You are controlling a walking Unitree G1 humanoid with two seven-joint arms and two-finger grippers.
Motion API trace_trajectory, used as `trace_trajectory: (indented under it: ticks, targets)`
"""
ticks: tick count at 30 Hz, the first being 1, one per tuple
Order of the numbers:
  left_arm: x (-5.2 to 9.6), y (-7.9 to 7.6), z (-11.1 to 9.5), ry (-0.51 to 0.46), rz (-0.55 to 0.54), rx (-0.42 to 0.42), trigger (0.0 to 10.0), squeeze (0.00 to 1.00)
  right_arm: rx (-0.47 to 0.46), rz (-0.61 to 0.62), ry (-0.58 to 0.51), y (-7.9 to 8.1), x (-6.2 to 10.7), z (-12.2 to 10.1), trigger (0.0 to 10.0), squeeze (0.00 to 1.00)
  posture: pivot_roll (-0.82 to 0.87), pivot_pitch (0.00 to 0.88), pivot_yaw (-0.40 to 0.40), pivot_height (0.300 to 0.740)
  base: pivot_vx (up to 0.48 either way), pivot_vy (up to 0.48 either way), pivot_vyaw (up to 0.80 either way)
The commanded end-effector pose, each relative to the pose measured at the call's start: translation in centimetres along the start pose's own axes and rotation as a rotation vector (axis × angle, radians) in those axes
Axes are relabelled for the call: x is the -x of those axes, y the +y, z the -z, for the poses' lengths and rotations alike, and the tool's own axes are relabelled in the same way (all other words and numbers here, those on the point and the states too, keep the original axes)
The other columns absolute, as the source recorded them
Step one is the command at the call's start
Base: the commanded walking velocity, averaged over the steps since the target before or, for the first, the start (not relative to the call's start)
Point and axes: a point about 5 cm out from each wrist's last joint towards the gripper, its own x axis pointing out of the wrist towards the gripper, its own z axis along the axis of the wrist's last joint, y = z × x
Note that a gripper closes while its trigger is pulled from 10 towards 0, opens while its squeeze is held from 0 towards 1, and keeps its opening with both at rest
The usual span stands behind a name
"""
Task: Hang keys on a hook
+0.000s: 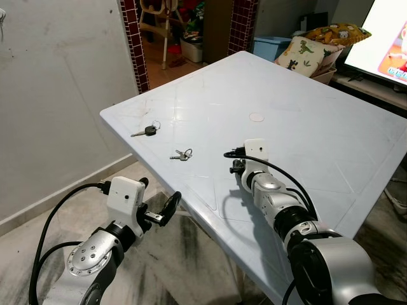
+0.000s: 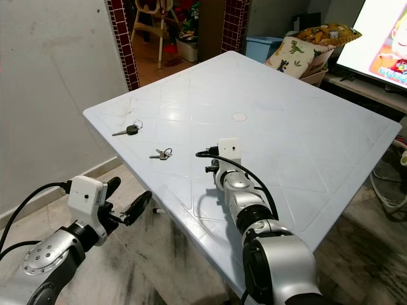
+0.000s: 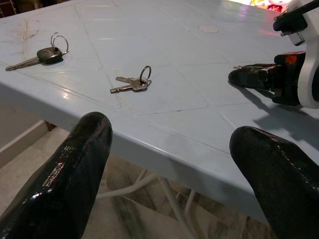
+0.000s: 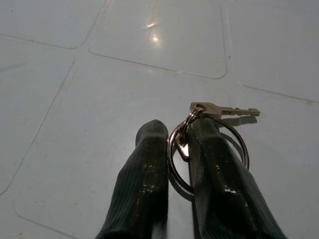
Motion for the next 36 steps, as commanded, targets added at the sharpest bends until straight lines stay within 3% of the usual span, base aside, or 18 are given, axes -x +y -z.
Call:
trace_trajectory:
  ticks: [1, 22, 31, 36]
  targets:
    - [0.1, -0.2, -0.3, -0.001, 0.009, -0.013, 10.0, 0.0, -0.023, 0.002, 0.06, 0.1, 0.1, 1.4, 0.0, 0.0, 0.27, 0.037, -0.023, 0.74, 0.0, 0.0, 0.0]
    - [-0.5, -0.5, -0.2, 0.0, 0.027, -0.014, 10.0, 0.0, -0.029, -0.009, 0.053, -0.2, 0.1, 1.2, 0.0, 0.0, 0.24, 0.023, -0.021, 0.74, 0.0, 0.0, 0.0]
    - [-1.2, -0.3, -0.3, -0.01, 0.027, -0.019, 10.0, 0.0, -0.053, -0.094, -0.058, 0.2, 0.0, -0.8, 0.0, 0.0, 0.2, 0.004, -0.017, 0.74, 0.0, 0.0, 0.0]
    - [-2.4, -0.3, -0.6, -0.038, 0.025, -0.017, 10.0, 0.0, -0.045, -0.21, -0.218, -0.1, 0.4, -3.3, 0.0, 0.0, 0.16, 0.0, -0.012, 0.74, 0.0, 0.0, 0.0]
